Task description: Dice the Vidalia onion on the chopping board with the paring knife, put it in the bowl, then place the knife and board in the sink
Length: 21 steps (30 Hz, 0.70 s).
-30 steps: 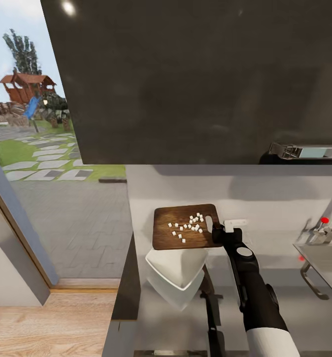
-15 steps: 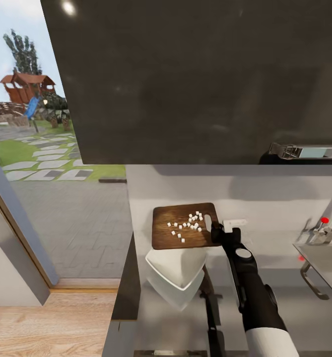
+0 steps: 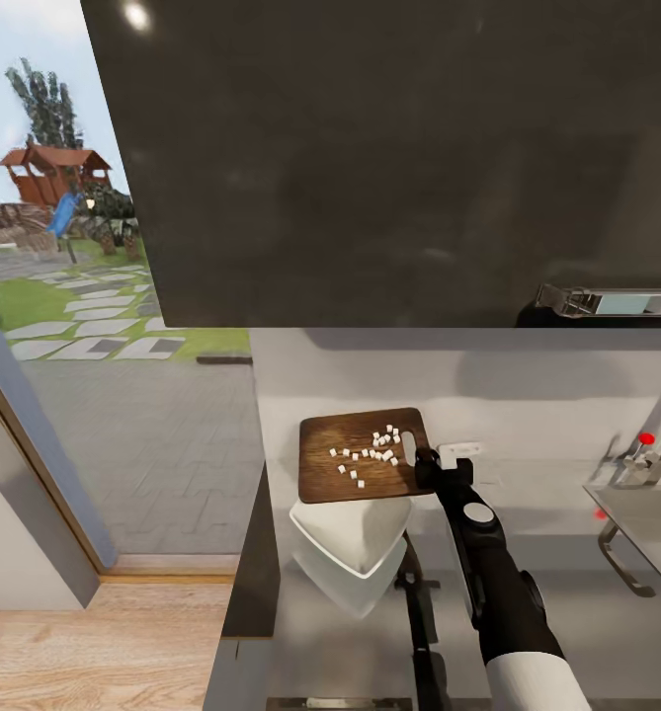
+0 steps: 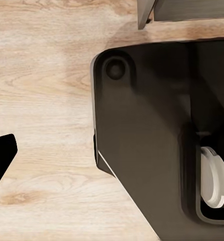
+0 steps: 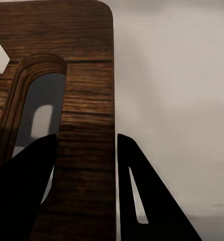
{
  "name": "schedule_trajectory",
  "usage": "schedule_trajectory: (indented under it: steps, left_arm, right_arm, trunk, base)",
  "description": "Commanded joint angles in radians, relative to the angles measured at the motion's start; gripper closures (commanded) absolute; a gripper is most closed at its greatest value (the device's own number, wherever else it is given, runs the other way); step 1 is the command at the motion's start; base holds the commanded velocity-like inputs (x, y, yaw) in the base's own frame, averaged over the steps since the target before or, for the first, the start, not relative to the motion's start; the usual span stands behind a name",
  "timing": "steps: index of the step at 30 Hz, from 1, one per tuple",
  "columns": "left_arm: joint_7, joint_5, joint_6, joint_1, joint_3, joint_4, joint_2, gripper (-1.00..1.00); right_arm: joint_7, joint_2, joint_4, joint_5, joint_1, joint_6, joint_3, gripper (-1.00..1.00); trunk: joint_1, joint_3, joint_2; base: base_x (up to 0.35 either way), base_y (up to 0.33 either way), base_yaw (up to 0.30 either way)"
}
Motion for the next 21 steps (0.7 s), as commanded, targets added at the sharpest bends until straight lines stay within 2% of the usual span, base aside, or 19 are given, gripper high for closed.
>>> schedule_trajectory:
  steps: [1, 5, 9, 17, 21]
  left_arm:
    - [0.004, 0.001, -0.001, 0.0, -0.006, -0.001, 0.001, -1.0]
    - [0.004, 0.001, -0.001, 0.0, -0.006, 0.001, 0.001, -1.0]
    - [0.004, 0.001, -0.001, 0.0, -0.006, 0.002, 0.001, -1.0]
    - [0.004, 0.001, -0.001, 0.0, -0.006, 0.003, 0.001, -1.0]
    - [0.004, 0.001, -0.001, 0.0, -0.006, 0.003, 0.001, -1.0]
  right_arm:
    - [0.008, 0.001, -0.002, 0.01, -0.001, 0.004, -0.003, 1.0]
    - [0.008, 0.001, 0.001, 0.01, -0.001, -0.01, -0.004, 1.0]
    - [0.008, 0.001, 0.02, 0.01, -0.001, -0.056, -0.004, 1.0]
    - [0.008, 0.001, 0.026, 0.01, -0.001, -0.069, -0.004, 1.0]
    - [0.008, 0.001, 0.034, 0.01, -0.001, -0.101, -0.004, 1.0]
  trunk:
    - [0.001, -0.002, -0.002]
    - [0.001, -0.002, -0.002]
    - [0.001, -0.002, -0.002]
    - [0.001, -0.002, -0.002]
    - [0.001, -0.002, -0.002]
  base:
    - [0.0, 0.0, 0.0]
    - [0.0, 0.0, 0.0]
    - [0.0, 0.0, 0.0]
    - [0.0, 0.0, 0.0]
    - [0.0, 0.0, 0.0]
